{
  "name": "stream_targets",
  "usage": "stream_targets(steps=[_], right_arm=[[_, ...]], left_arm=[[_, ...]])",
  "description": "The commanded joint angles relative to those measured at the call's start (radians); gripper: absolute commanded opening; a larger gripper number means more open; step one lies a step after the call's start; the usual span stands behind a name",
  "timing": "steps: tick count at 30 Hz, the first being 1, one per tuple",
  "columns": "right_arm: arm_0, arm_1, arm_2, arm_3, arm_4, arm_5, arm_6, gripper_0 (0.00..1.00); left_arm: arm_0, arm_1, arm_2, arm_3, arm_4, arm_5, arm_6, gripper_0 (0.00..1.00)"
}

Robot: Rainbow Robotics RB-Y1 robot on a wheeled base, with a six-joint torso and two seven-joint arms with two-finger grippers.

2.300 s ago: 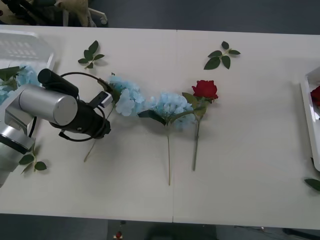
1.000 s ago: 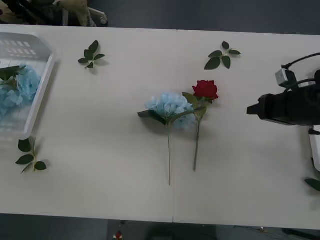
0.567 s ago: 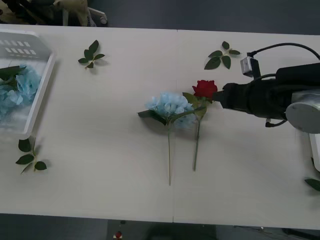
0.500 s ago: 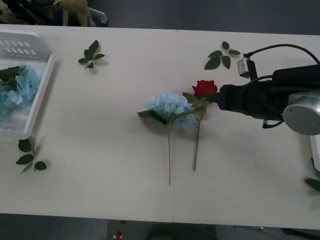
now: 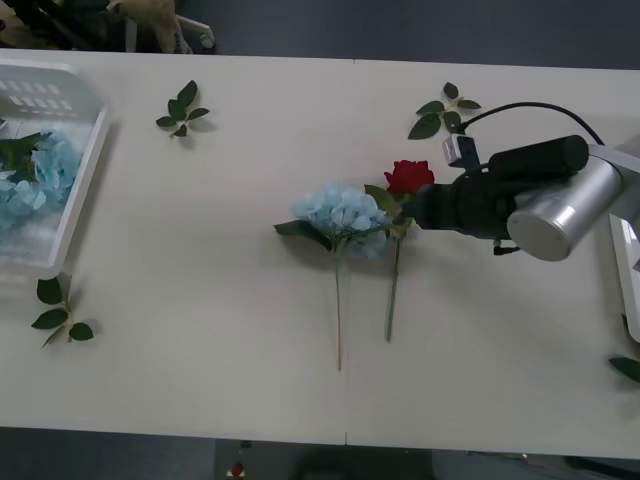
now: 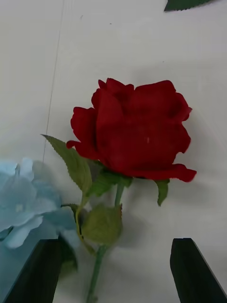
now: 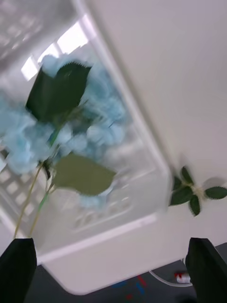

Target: Put the red flowers into the right box and the blue flowers into the left box

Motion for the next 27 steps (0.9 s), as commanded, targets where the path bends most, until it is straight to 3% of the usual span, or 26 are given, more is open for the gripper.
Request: stream_targets(steps=[1,5,10,16,26,27], right_arm=[[-0.076,0.093,-0.029,0.084,0.026,0.047,-0.023,0.68],[-0.113,0.148,-0.026,0.158,0.048,0.089,-0.020,0.68],[-0.147,0.221,-0.026,0.254,0.089,0.127,-0.014,0.68],[-0.179,0.306,-0.026,0.397,0.135,0.138,-0.005,0.68],[-0.196,0.371,0.013,0.520,0.174,0.104,0.013,0.68],[-0.200,0.371,0.026,0.523,0.177,0.096,0.013,0.61]], left_arm=[[-0.012,-0.114,-0.014,-0.105,0.116,-0.009,0.069,0.92],[0.028,-0.235,-0.025,-0.197,0.125,-0.047,0.196,0.92],[0.152,-0.369,-0.122,-0.289,0.118,-0.279,0.324,0.92],[0.270,-0.495,-0.278,-0.295,0.089,-0.558,0.358,0.92],[0.296,-0.608,-0.499,-0.292,-0.013,-0.794,0.512,0.92],[0.288,-0.611,-0.531,-0.289,-0.045,-0.820,0.548,0.92]])
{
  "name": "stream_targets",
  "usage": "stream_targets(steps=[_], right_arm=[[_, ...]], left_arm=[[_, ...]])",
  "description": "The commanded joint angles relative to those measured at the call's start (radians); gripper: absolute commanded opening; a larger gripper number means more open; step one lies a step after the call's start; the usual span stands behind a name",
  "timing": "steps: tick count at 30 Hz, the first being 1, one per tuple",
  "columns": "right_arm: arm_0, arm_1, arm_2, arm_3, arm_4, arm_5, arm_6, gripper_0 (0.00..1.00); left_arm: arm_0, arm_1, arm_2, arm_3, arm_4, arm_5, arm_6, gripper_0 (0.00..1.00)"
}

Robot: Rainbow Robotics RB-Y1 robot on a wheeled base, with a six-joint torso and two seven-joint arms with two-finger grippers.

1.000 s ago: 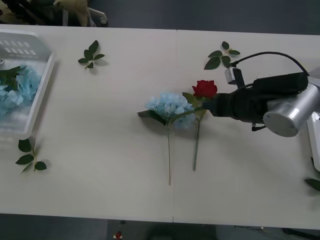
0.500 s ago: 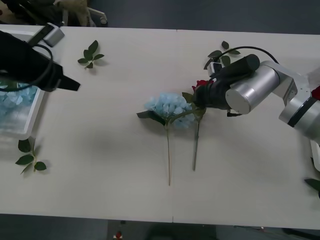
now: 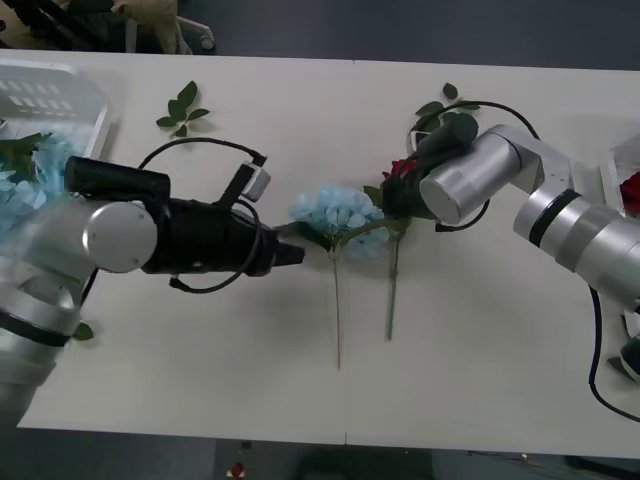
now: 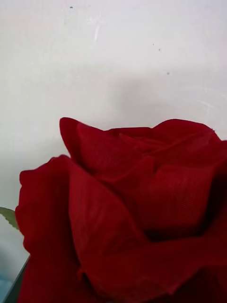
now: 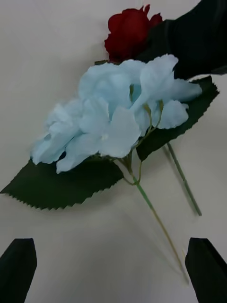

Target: Put the red flowers into the right box and the blue flowers into the left box

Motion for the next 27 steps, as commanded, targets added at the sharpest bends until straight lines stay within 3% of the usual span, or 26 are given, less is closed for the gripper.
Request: stream_targets(steps=[1,2,5,6,16,17,18,19,20,27], right_arm=[[-0.015,0.016,0.036,0.027,0.005,-0.032,0.013,0.61],[-0.018,0.016,0.048,0.032,0.010,-0.037,0.013,0.38],[-0.016,0.016,0.049,0.032,0.012,-0.038,0.016,0.04],[-0.016,0.017,0.049,0.033,0.012,-0.038,0.018,0.00],[-0.021,-0.001,0.049,0.035,0.002,-0.038,0.035,0.00],[-0.025,-0.004,0.049,0.035,-0.005,-0.038,0.038,0.00],[-0.027,-0.009,0.049,0.035,-0.011,-0.038,0.039,0.00],[-0.030,-0.012,0.048,0.035,-0.016,-0.038,0.039,0.00],[-0.033,-0.020,0.048,0.033,-0.030,-0.038,0.042,0.00],[-0.033,-0.109,-0.041,-0.083,-0.065,0.081,0.047,0.00]], left_arm=[[-0.031,-0.001,-0.076,-0.013,-0.070,-0.073,0.119,0.92],[-0.051,-0.007,-0.134,0.010,-0.116,-0.111,0.180,0.92],[-0.104,-0.007,-0.223,0.079,-0.125,-0.191,0.241,0.92],[-0.116,-0.007,-0.239,0.094,-0.125,-0.202,0.249,0.92],[-0.344,-0.010,-0.473,0.338,-0.050,-0.315,0.381,0.90],[-0.355,-0.011,-0.486,0.355,-0.047,-0.324,0.381,0.76],[-0.361,-0.013,-0.492,0.363,-0.048,-0.327,0.381,0.51],[-0.364,-0.013,-0.493,0.369,-0.048,-0.327,0.383,0.31],[-0.370,-0.018,-0.493,0.378,-0.048,-0.327,0.381,0.00],[-0.381,-0.031,-0.493,0.409,-0.033,-0.327,0.383,0.00]])
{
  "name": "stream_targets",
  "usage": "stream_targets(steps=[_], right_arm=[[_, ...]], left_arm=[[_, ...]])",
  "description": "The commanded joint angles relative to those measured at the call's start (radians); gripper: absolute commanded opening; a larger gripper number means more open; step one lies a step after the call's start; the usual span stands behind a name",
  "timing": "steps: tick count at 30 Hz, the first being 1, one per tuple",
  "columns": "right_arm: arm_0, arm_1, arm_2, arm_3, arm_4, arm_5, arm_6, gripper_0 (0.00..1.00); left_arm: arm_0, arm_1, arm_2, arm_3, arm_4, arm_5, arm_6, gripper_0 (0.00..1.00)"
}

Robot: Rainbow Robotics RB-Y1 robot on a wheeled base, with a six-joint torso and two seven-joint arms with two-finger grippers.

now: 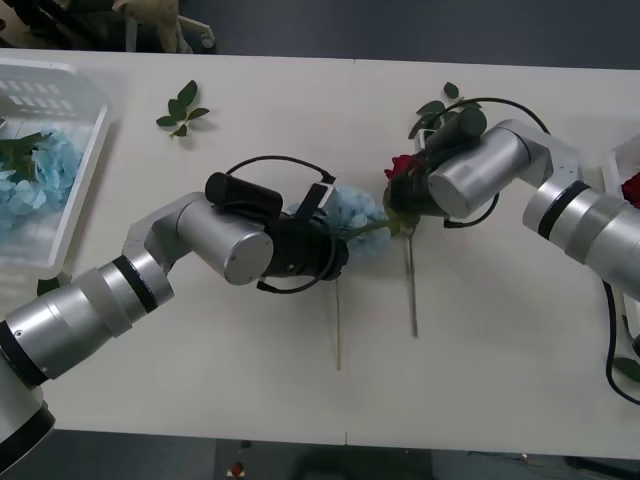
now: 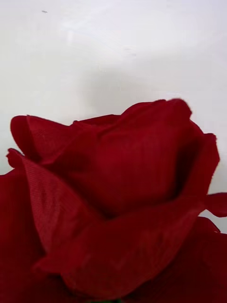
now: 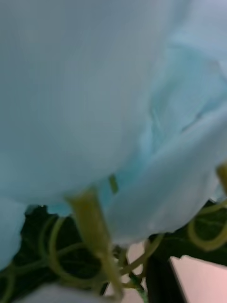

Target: Put the red flowers into the right box and the blue flowers into the left box

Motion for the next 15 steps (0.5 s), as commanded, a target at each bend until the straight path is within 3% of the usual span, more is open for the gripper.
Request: stream_targets(steps=[1,9,15], right_arm=[[-0.008,-0.081,-0.097,-0.115,-0.007,0.102,0.046,0.00],[-0.008,-0.198,-0.381,-0.268,-0.060,0.421,0.068,0.00],[-0.008,-0.307,-0.539,-0.293,-0.107,0.568,0.255,0.00]], left_arm=[[-0.022,-0.021,0.025,0.004,0.023,-0.007,0.016,0.00],[-0.042,0.012,0.026,-0.006,0.106,-0.007,0.013,0.00],[-0.062,0.098,0.025,-0.060,0.182,-0.002,0.013,0.00]])
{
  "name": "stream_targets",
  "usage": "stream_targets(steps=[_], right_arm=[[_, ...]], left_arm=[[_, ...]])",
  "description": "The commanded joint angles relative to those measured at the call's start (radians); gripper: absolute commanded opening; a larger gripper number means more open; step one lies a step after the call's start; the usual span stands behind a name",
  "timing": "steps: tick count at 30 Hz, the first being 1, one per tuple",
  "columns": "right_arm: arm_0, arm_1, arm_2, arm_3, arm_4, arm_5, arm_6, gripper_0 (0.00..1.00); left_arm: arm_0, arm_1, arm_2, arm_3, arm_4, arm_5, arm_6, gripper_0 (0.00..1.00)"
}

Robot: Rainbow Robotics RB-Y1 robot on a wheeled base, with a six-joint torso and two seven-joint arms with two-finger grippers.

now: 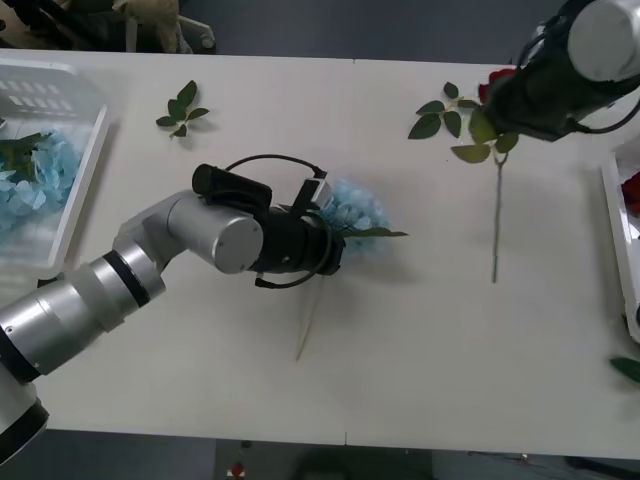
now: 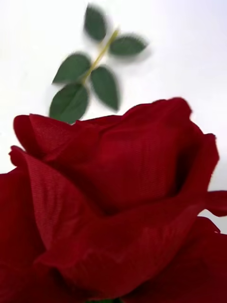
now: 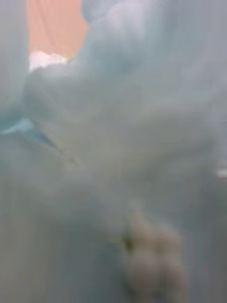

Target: Put the red flowers into the right box and the blue flowers into the left box

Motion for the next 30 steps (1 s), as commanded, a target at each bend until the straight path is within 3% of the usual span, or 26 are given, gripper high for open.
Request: stream_targets(steps=[1,8,14,19,23,30], right_arm=[[-0.011,-0.112,-0.085,-0.017,-0.049,0.082,0.224,0.00],[-0.014,-0.242,-0.158,0.106,-0.063,0.132,0.504,0.00],[-0.013,-0.308,-0.163,0.308,-0.058,0.016,0.710,0.00],[-0.014,-0.340,-0.163,0.494,-0.043,-0.121,0.856,0.00],[-0.014,-0.352,-0.165,0.609,-0.035,-0.214,0.935,0.00],[-0.014,-0.355,-0.163,0.739,0.011,-0.340,0.949,0.00]], left_arm=[[-0.058,0.099,0.006,-0.085,0.048,0.007,0.013,0.00],[-0.059,0.335,0.100,-0.280,0.032,0.220,0.002,0.00],[-0.070,0.587,0.223,-0.533,0.039,0.501,-0.009,0.00],[-0.070,0.734,0.384,-0.656,-0.089,0.855,-0.096,0.00],[-0.063,0.806,0.396,-0.602,-0.213,0.949,-0.197,0.00],[-0.030,0.825,0.394,-0.352,-0.370,0.915,-0.366,0.00]])
